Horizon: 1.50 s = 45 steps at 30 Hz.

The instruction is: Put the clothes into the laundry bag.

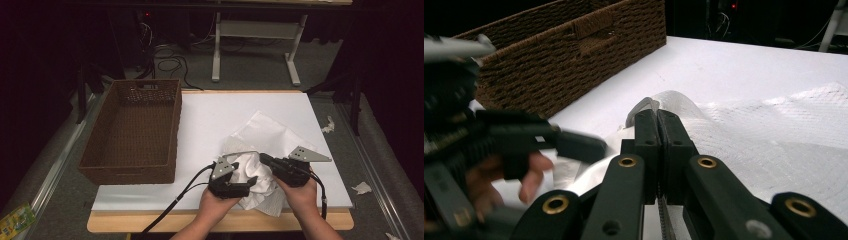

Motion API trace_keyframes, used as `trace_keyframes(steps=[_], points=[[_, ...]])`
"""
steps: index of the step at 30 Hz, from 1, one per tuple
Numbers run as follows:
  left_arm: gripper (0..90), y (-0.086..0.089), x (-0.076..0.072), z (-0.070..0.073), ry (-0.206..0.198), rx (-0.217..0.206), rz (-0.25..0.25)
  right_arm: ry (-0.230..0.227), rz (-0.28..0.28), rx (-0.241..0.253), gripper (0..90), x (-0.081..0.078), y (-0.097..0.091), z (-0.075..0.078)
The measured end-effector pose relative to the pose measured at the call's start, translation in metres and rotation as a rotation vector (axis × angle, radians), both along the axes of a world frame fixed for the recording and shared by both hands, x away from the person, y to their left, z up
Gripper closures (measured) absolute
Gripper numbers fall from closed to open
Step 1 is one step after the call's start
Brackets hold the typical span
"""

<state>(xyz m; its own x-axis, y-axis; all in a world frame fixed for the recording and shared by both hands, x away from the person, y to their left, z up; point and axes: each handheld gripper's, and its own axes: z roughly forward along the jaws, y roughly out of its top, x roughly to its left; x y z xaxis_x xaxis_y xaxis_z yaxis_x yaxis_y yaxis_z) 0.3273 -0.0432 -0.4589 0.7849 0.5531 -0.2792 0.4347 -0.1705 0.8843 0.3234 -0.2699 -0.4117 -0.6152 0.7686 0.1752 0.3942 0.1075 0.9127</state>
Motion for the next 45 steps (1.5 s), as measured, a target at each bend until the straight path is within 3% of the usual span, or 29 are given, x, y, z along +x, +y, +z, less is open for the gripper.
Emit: trace_keyframes(steps=[3,7,10,13,17,22,24,26,29,32,36,37,40,42,45], points=[[27.4,-0.012,0.001,-0.010,0.026,0.087,-0.022,0.001,0.001,-0.001,89.0,0.000,0.000,0.000],[57.2,-0.019,0.003,-0.021,0.028,0.182,-0.039,0.004,0.001,-0.001,89.0,0.000,0.000,-0.001],[78.5,-0.020,0.005,-0.019,0.030,0.204,-0.041,-0.001,0.005,-0.004,89.0,-0.001,0.000,0.000],[82.5,-0.014,0.006,-0.013,0.004,0.193,-0.020,-0.004,0.007,-0.006,89.1,-0.001,0.000,0.000],[82.9,0.001,0.019,0.007,-0.035,0.122,0.085,-0.001,0.007,-0.002,89.1,-0.001,0.001,0.000],[82.9,0.001,0.027,0.024,-0.086,0.099,0.141,-0.014,0.010,-0.006,89.0,-0.002,0.003,0.001],[82.8,-0.006,0.030,0.024,-0.085,0.085,0.155,-0.013,0.005,0.006,89.1,-0.002,0.001,0.002],[82.5,-0.015,0.036,0.018,-0.085,0.116,0.156,-0.016,0.004,0.016,89.1,-0.001,0.000,0.002],[79.8,-0.023,0.047,0.001,-0.034,0.114,0.142,-0.012,0.003,0.010,89.1,-0.001,0.000,0.001],[66.3,-0.019,0.045,-0.001,-0.018,0.057,0.120,-0.010,0.005,0.009,89.0,-0.001,-0.003,0.001],[36.5,-0.006,0.029,0.006,-0.055,0.021,0.090,-0.005,-0.003,0.015,89.0,0.000,-0.007,0.000],[33.5,-0.003,0.025,0.006,-0.057,0.013,0.070,-0.005,-0.002,0.014,88.9,0.001,-0.007,0.000],[25.8,0.002,0.016,0.003,-0.075,0.050,0.045,-0.008,-0.001,0.010,88.9,0.001,-0.006,0.000],[23.0,0.001,0.015,-0.002,-0.059,0.096,0.042,-0.007,-0.005,0.008,88.9,0.001,-0.005,0.000],[27.6,-0.002,0.019,-0.011,-0.053,0.128,0.044,-0.007,-0.003,0.001,88.8,0.001,-0.003,0.000]])
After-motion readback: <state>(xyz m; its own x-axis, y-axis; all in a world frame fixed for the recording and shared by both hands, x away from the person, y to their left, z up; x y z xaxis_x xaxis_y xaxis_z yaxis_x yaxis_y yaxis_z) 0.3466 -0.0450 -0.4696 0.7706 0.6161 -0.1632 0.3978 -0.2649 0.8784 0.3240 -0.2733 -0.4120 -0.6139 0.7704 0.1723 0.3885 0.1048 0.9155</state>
